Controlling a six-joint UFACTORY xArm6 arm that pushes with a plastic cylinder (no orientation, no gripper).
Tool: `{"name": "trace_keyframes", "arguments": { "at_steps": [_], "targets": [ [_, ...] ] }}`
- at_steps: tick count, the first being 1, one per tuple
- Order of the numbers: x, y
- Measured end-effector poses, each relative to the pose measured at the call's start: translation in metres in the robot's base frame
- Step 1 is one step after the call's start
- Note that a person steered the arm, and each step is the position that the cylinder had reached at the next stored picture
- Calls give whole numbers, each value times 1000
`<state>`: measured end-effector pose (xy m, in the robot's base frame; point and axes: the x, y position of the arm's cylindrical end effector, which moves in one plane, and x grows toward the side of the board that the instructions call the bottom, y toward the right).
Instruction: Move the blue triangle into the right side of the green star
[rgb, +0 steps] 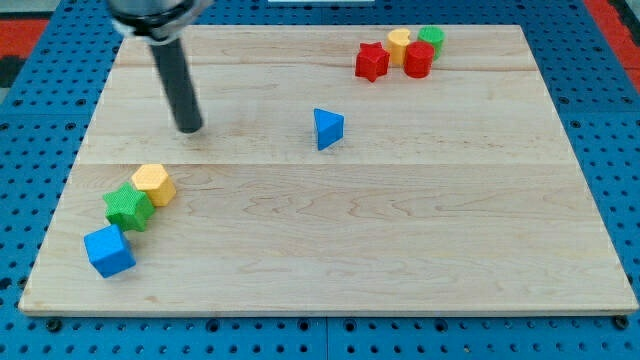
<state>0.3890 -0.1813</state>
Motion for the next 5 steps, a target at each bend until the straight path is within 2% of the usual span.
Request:
{"name": "trace_keyframes", "arguments": {
  "at_steps": [1,2,3,4,5],
  "targets": [
    [-14,-19],
    [-40,7],
    [-24,108],
    [-53,176],
    [-10,199]
  ]
}}
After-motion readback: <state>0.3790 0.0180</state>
